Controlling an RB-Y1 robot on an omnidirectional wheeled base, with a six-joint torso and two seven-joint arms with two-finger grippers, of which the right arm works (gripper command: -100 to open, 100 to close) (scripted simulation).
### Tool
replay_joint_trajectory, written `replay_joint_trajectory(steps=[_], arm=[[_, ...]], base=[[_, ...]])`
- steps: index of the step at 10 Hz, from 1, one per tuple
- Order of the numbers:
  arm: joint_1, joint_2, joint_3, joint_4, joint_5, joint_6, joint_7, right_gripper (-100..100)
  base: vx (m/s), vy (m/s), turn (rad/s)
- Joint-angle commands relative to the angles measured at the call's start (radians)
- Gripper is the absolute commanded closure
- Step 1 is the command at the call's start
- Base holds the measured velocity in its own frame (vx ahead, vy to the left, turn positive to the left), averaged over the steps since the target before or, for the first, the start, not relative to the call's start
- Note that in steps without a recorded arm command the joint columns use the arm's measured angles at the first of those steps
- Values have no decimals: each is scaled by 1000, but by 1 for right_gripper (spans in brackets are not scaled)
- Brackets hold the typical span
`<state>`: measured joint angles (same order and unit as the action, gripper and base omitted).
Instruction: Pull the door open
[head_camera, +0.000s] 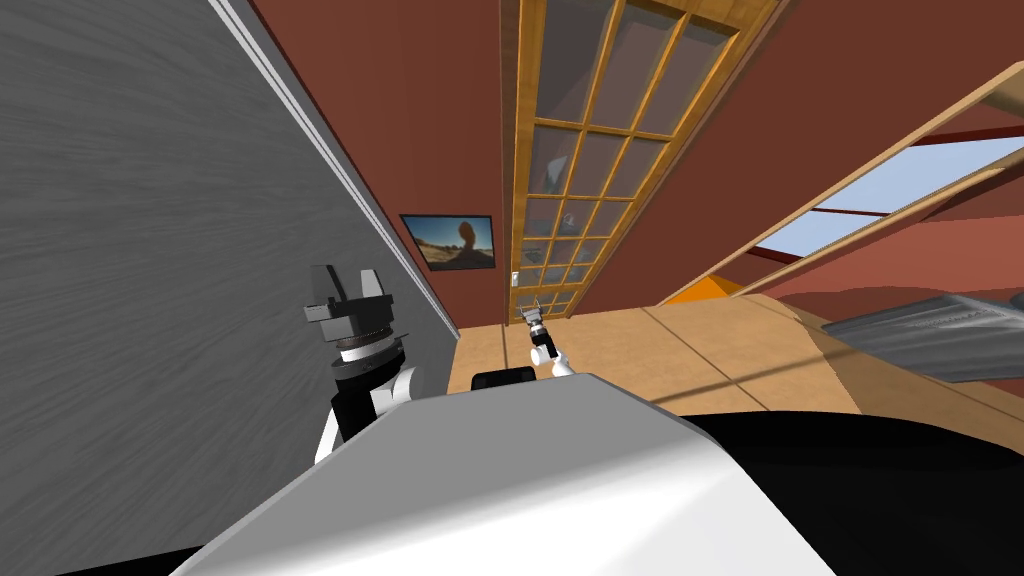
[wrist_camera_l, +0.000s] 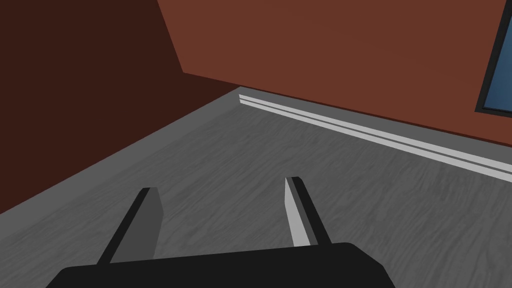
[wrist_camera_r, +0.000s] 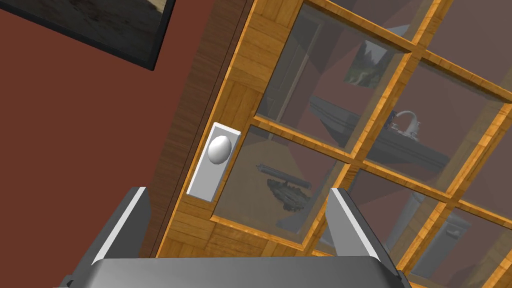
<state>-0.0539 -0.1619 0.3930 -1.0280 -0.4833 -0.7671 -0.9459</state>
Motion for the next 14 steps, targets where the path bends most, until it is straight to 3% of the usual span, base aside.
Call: replay_joint_trajectory(steps=[1, 6, 10, 14], arm=[[-16, -5, 13, 44, -25, -14, -43, -100], [-54, -10, 39, 145, -72, -46, -124, -100], [-97, -16, 67, 256, -123, -81, -213, -100], [-124, -19, 85, 325, -155, -103, -268, -100]], base=[[92, 50, 50], [67, 28, 30], [76, 36, 33], [66, 20, 22]])
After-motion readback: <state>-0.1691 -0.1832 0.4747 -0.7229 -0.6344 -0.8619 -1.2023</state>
